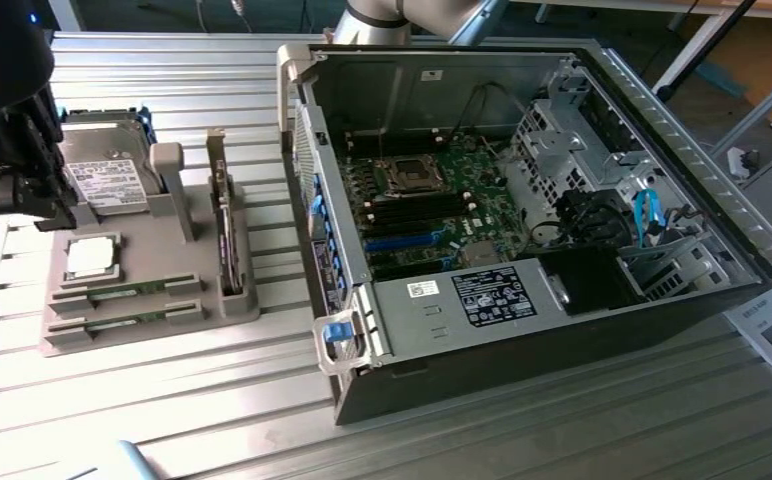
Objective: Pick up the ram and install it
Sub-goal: 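Pick up the ram and move it above insertion slot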
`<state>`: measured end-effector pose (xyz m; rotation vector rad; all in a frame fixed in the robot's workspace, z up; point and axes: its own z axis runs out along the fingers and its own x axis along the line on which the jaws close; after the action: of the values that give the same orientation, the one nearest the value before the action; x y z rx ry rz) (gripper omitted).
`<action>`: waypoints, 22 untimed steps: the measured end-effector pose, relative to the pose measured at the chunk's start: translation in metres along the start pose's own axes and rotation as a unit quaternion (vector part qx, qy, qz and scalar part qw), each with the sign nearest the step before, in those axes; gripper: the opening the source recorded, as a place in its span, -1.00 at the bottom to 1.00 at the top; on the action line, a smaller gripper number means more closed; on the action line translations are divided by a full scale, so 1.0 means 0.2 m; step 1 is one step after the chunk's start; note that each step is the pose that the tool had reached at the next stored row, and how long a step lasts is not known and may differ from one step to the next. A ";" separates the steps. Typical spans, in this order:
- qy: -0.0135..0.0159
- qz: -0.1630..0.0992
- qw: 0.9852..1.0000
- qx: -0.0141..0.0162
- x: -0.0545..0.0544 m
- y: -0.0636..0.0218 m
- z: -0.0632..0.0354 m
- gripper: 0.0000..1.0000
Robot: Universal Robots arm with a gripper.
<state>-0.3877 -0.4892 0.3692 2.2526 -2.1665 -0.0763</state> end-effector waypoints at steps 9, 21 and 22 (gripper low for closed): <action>0.000 0.000 1.000 0.000 0.00 -0.004 0.097 -0.28; 0.000 0.000 1.000 0.000 0.01 -0.013 0.284 -0.28; 0.000 0.000 1.000 0.000 0.01 -0.014 0.299 -0.28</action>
<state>-0.3876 -0.4892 0.3094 2.2523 -2.1663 -0.0769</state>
